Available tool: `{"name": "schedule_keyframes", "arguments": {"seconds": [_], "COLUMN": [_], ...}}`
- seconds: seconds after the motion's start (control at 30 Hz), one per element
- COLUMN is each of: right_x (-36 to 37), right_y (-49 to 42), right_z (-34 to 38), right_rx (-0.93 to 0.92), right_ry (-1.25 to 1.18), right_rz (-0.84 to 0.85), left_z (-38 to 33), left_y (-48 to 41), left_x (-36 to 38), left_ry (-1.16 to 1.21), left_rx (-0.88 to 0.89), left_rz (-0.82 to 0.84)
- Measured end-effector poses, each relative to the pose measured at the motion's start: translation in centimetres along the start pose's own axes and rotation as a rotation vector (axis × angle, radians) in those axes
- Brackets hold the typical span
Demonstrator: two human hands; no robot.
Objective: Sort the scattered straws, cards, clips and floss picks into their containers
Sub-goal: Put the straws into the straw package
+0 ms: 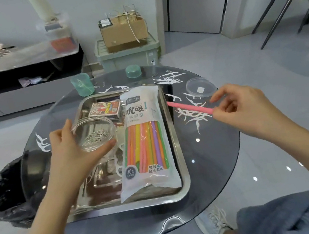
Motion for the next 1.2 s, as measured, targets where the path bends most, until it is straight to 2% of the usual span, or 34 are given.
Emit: {"name": "schedule_keyframes", "arguments": {"seconds": [0.17,0.3,0.37,0.47,0.53,0.63,0.83,1.03,1.2], "right_x": [-2.5,-2.9,-2.5,-2.1,-1.8,-1.2,-1.3,-1.8,-2.2], "right_y": [-0.3,0.0,-0.1,-0.8,-1.3,-1.5,-1.3,-1.9,-1.7], "right_z": [0.1,0.1,-0.3,-0.7,-0.6,-0.6,-1.8,-3.4,-4.6], "right_rx": [0.008,0.017,0.042,0.089,0.113,0.111,0.077,0.074,0.104], "right_ry": [-0.04,-0.175,-0.214,-0.304,-0.356,-0.402,-0.437,-0.464,-0.484], "right_rz": [-0.152,-0.168,-0.14,-0.116,-0.103,-0.076,-0.065,-0.089,-0.104], "left_z": [0.8,1.4,-0.1,-5.3,-8.2,-9.2,-6.2,-5.0,-6.3], "left_y": [0.4,0.5,0.8,0.8,-0.1,-3.2,-7.3,-8.1,-8.5], "left_x": [1.1,1.5,1.3,2.6,5.5,10.5,15.0,15.5,14.4], "left_ry": [-0.015,-0.06,-0.125,-0.212,-0.241,-0.374,-0.537,-0.545,-0.428], "left_rx": [0.006,-0.065,0.032,0.293,0.322,0.16,-0.158,-0.227,-0.167], "left_rz": [0.062,0.155,0.111,-0.024,0.015,0.184,0.371,0.43,0.282]}}
Point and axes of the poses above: each hand's wrist, its own y-axis away from the middle knuckle, its own x-axis out of the palm, z = x × y, the point moved 7 cm from there along -y, towards the middle knuckle, and after that the axes turned 13 degrees about y, right-handed, at the moved point
